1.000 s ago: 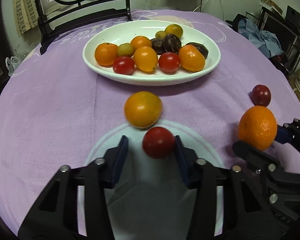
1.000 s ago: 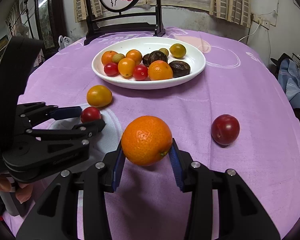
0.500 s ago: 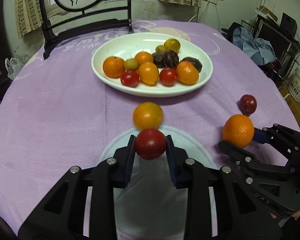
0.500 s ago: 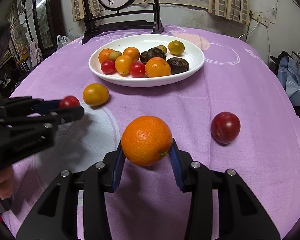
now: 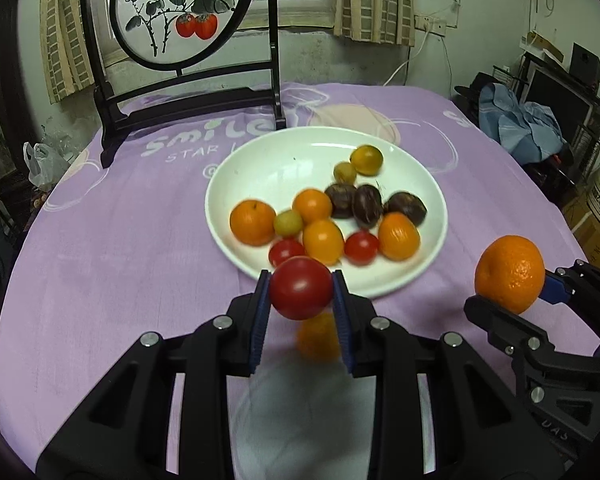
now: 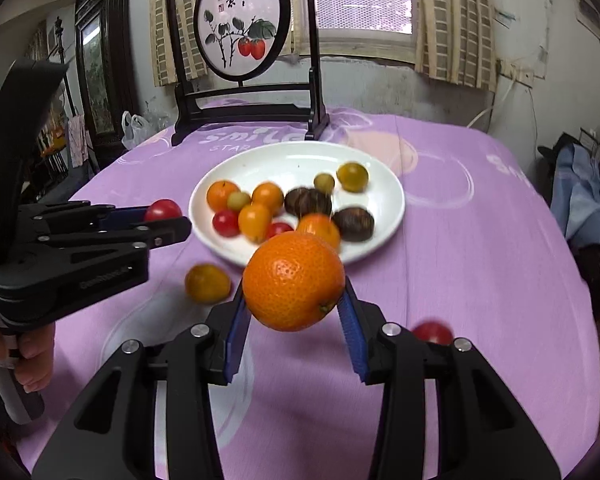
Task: Organize fruits
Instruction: 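Carry the mandarin and tomato onto the white plate and open both grippers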
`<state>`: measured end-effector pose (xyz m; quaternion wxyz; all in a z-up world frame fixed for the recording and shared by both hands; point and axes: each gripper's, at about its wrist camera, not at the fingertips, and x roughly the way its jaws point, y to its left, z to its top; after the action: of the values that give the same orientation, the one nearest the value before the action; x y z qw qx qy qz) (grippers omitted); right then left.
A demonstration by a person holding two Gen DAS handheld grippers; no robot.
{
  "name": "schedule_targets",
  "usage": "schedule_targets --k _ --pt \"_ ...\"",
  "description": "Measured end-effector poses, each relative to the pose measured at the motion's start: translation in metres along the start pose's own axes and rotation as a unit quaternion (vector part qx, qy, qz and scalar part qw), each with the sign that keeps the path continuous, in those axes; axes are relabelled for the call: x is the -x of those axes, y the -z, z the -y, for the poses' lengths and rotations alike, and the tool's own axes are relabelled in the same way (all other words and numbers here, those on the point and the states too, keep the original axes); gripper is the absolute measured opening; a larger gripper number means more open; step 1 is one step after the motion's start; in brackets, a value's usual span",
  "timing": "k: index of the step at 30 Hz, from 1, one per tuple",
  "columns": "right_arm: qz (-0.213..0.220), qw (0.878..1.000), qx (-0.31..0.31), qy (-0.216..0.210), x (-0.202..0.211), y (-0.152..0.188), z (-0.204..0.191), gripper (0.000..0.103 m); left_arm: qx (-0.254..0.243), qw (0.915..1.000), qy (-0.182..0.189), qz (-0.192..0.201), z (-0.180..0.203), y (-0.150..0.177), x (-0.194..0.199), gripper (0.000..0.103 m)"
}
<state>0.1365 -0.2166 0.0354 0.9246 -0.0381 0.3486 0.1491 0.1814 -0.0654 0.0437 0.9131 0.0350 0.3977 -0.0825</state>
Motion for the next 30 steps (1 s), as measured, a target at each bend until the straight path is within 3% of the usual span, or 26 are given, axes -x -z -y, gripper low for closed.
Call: schedule_targets --k 10,19,20,21,23,30 --pt "-0.026 0.999 -0.029 0.006 -0.072 -0.046 0.019 0.043 0.025 0.9992 -0.024 -0.018 -0.014 -0.036 -0.055 0.030" --pt "-0.043 0.997 -0.059 0.009 -0.107 -0.056 0.035 0.047 0.036 0.9986 -0.033 -0.020 -0.017 -0.049 -0.082 0.032" --pt "-0.042 0.997 -0.060 0.005 -0.107 -0.056 0.035 0.047 0.035 0.9988 -0.031 -0.016 -0.017 -0.050 -0.082 0.039" --pt "-0.040 0.997 -0.060 0.005 -0.107 -0.056 0.035 0.047 0.034 0.9989 -0.029 -0.015 -0.016 -0.051 -0.082 0.054" --pt "-0.034 0.998 -0.060 0.011 -0.102 -0.056 0.036 0.048 0.036 0.9986 -0.039 -0.005 -0.014 -0.051 -0.078 0.063" --pt "-0.004 0.997 -0.080 0.006 -0.068 -0.047 0.045 0.048 0.041 0.9985 -0.035 0.010 -0.015 -0.046 -0.058 0.072"
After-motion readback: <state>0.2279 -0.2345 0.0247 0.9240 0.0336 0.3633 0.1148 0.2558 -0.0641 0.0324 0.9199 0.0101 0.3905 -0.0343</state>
